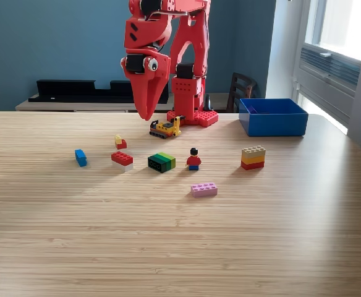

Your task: Grasp a lego block and put it in the bin.

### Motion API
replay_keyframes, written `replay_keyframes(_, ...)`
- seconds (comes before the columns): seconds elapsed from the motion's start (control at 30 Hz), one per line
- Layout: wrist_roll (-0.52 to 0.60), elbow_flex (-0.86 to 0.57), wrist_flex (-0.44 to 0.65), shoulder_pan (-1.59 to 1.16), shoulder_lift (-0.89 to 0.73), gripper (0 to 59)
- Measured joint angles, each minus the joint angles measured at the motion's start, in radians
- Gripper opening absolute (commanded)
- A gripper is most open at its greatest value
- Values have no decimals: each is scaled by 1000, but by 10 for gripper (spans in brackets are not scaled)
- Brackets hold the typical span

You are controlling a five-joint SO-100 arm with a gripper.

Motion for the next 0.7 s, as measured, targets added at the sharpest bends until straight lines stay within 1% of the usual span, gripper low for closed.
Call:
replay_keyframes(0.2,-15,44,0,-80,0,0)
replay_keyframes(0.33,-18,46,0,-83,0,153)
replay_keyframes(0.37,-18,46,0,-87,0,177)
replay_keyframes(0.5,-18,46,0,-95,-20,206)
replay_keyframes(0.7,-26,46,0,-94,-150,276)
